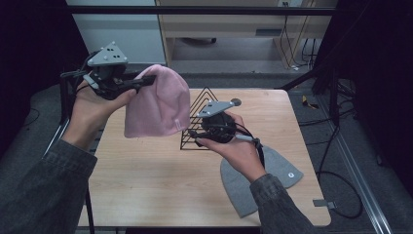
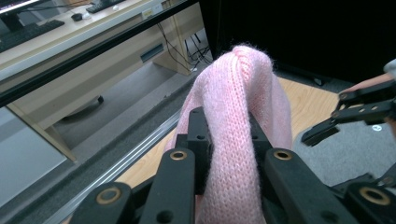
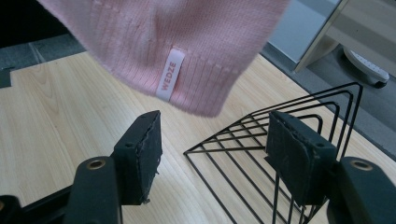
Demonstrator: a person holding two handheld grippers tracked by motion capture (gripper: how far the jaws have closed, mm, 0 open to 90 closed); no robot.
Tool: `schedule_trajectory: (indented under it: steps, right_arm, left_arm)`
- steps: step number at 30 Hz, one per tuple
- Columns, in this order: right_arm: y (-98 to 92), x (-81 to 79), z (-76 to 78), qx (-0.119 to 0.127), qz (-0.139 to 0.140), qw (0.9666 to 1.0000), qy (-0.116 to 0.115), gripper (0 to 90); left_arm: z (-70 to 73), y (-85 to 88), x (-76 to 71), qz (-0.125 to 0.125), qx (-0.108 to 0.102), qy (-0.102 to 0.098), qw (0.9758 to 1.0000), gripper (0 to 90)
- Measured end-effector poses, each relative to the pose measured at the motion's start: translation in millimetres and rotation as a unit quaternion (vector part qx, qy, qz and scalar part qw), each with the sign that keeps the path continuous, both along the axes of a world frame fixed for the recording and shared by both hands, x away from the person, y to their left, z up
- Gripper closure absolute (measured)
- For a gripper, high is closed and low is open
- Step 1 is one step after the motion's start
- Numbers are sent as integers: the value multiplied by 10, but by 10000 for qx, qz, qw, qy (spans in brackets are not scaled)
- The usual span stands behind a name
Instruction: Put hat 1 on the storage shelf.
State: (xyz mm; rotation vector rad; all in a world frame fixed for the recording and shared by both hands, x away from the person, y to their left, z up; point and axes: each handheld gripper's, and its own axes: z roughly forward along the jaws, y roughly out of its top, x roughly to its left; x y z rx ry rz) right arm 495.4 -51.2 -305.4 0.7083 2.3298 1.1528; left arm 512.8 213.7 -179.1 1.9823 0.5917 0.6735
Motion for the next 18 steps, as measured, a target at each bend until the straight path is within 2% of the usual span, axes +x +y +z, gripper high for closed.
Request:
schedule_trajectory:
  steps: [6, 7, 12, 16, 18]
  right_arm:
    - [7, 68, 36, -31, -54, 10000, 37, 364]
    - [2, 73, 48, -21, -56, 10000, 54, 363]
    - [-51, 91, 70, -28, -121, 9999, 47, 354]
    - [-107, 129, 75, 44, -199, 9998, 56, 343]
    - [-134, 142, 91, 171, -176, 9997, 74, 343]
  left_arm:
    - [83, -66, -22, -79, -27, -76, 9999, 787]
    - [89, -81, -36, -88, -88, -89, 9999, 786]
    - [106, -146, -87, -189, -111, -128, 9997, 786]
    - [136, -222, -114, -269, -72, -176, 9995, 786]
    - [155, -260, -120, -293, -31, -202, 9994, 786]
